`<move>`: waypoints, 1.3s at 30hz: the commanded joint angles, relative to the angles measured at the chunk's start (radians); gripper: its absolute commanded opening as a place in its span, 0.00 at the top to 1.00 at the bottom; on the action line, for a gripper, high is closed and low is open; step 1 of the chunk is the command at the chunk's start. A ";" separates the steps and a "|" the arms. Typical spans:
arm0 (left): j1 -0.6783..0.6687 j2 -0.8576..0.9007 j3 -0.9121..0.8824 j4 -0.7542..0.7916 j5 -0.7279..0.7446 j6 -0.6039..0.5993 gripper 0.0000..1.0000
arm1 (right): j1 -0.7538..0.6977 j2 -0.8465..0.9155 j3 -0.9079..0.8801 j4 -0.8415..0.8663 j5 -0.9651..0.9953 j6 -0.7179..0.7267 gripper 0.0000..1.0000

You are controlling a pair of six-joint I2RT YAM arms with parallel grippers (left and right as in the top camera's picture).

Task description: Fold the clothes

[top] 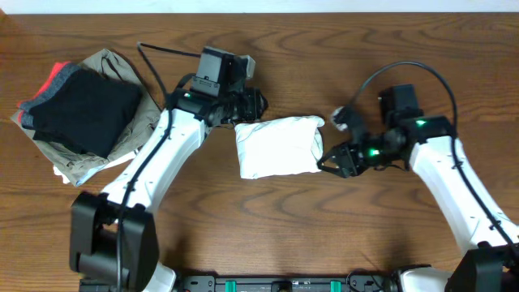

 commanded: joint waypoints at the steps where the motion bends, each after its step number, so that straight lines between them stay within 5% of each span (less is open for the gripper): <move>1: -0.010 0.068 0.003 -0.017 0.020 0.043 0.67 | 0.069 -0.006 -0.027 0.071 -0.059 0.011 0.68; 12: -0.010 0.232 0.003 -0.009 0.019 0.046 0.67 | 0.141 0.114 -0.194 0.442 0.021 0.213 0.60; 22: -0.010 0.370 0.003 -0.034 0.019 0.045 0.66 | 0.085 0.288 -0.203 0.441 0.318 0.380 0.55; 25: -0.010 0.372 0.003 -0.096 0.019 0.045 0.67 | 0.053 0.294 -0.203 0.458 0.330 0.389 0.55; 31: -0.015 0.372 0.003 -0.301 0.020 -0.068 0.85 | -0.003 0.294 -0.203 0.528 0.329 0.397 0.53; 39: -0.030 0.358 0.003 -0.486 0.071 -0.089 0.87 | -0.032 0.293 -0.196 0.578 0.334 0.396 0.49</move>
